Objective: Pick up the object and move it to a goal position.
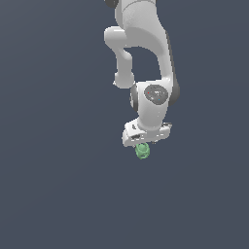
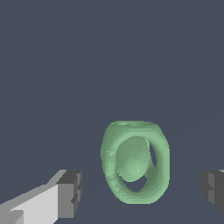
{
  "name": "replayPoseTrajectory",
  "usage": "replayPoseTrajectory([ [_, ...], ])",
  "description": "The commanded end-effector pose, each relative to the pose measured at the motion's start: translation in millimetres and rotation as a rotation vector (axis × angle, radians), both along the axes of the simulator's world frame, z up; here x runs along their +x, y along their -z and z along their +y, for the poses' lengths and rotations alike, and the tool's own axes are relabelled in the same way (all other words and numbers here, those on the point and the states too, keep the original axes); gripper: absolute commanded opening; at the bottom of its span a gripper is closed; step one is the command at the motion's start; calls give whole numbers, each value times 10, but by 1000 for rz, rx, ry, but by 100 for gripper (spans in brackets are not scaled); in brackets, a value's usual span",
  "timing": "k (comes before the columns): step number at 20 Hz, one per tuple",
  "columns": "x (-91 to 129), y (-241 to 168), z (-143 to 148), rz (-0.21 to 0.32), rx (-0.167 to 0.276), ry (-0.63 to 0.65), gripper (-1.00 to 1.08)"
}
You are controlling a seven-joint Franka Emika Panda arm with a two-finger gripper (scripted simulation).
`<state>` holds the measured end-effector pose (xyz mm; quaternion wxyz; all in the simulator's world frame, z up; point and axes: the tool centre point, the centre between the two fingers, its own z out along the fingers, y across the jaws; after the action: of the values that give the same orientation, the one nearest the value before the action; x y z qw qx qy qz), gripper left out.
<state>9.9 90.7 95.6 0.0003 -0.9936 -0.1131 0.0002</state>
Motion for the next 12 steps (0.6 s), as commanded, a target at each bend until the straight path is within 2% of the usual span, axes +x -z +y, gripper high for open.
replayPoseTrajectory([
  [1, 1, 29, -6, 0, 0, 1, 100],
  [12, -9, 487, 9, 0, 0, -5, 100],
])
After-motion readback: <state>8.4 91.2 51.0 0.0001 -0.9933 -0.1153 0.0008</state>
